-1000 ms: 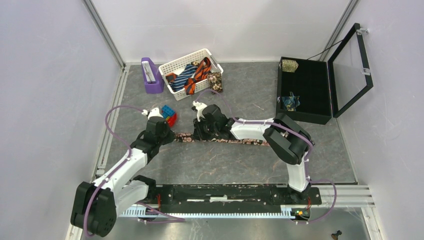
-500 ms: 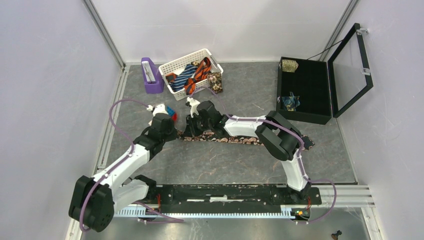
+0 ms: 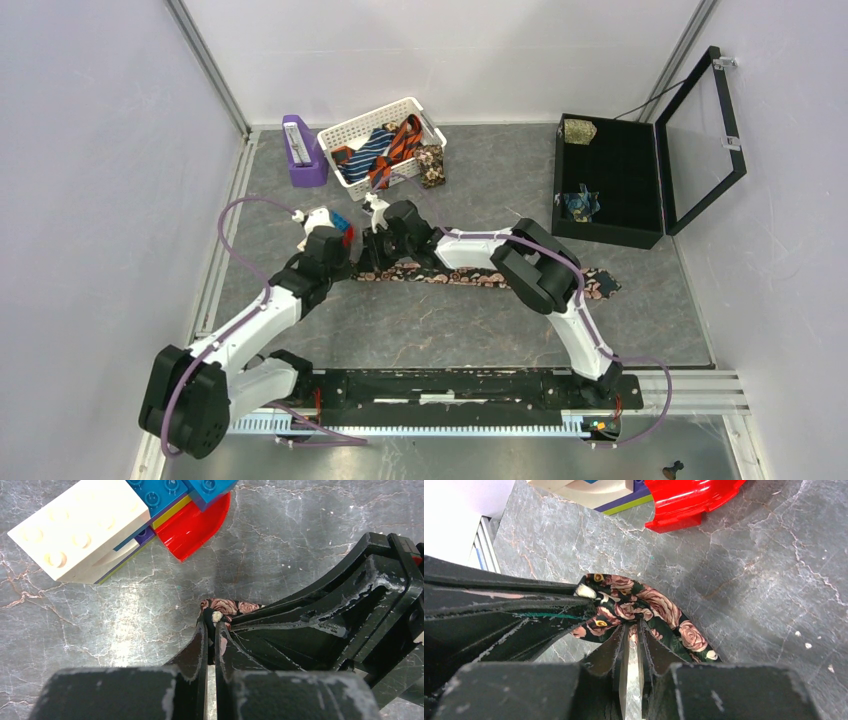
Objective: Roll the ties
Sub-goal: Roll the tie at the center of the board.
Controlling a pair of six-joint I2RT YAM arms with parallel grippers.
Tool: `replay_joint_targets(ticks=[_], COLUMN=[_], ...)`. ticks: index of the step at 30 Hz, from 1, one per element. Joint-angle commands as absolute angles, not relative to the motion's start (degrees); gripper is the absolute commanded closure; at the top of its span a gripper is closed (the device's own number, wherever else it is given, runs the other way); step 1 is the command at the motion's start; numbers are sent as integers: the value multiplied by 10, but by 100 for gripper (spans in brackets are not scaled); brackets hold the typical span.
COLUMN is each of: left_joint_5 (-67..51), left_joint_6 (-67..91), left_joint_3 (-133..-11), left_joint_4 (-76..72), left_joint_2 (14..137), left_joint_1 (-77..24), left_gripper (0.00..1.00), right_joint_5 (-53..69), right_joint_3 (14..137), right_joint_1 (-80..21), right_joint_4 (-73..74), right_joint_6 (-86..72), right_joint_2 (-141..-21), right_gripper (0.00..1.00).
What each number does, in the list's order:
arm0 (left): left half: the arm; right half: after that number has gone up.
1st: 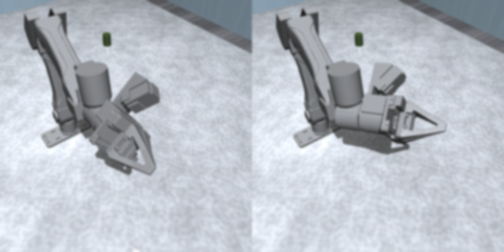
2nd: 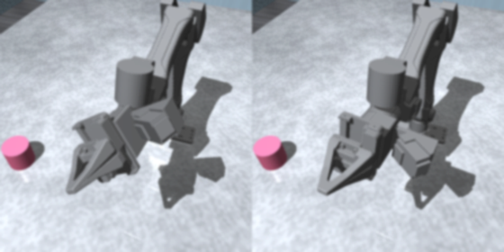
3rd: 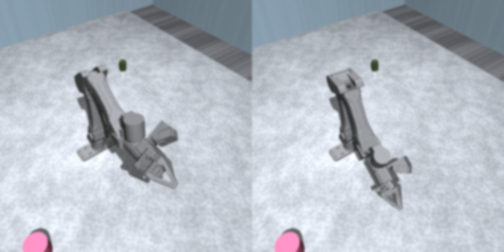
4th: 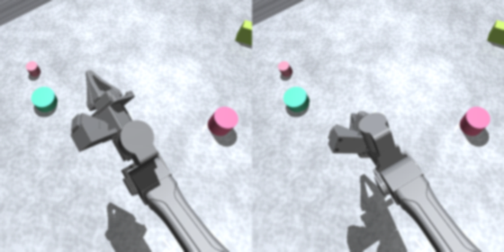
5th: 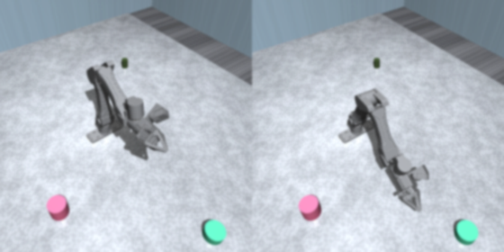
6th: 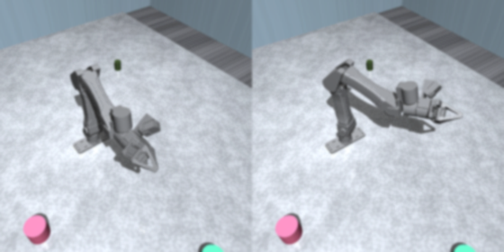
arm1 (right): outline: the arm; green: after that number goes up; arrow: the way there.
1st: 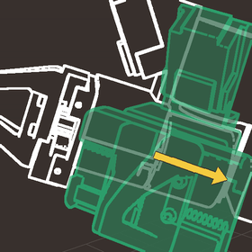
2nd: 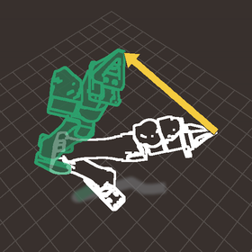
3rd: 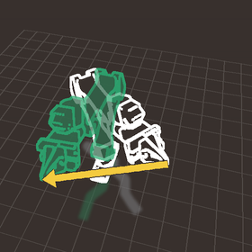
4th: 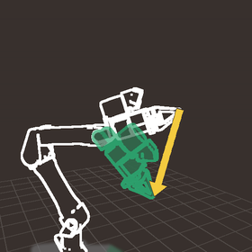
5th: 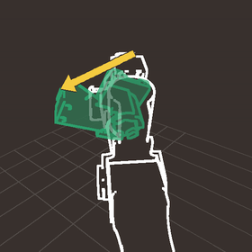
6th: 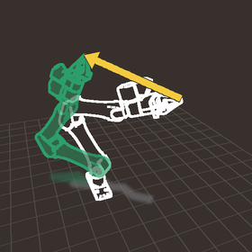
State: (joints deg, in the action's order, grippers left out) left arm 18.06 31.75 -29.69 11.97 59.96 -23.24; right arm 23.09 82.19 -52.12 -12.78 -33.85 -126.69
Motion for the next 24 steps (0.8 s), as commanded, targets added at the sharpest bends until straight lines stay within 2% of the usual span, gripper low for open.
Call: replay_joint_targets(ticks=[1,8,24], left_joint_5=[196,194,218], left_joint_6=[294,296,324], left_joint_3=[-317,-326,-327], left_joint_4=[102,94,66], left_joint_2=[616,630,699], left_joint_1=[-236,-243,-299], left_gripper=[98,98,98], right_joint_5=[244,246,245], right_joint_3=[864,871,793], right_joint_1=[-526,-526,-505], right_joint_4=[-163,-164,-189], right_joint_6=[-358,-357,-352], right_joint_2=[-1286,-1298,-1259], right_gripper=[84,84,84])
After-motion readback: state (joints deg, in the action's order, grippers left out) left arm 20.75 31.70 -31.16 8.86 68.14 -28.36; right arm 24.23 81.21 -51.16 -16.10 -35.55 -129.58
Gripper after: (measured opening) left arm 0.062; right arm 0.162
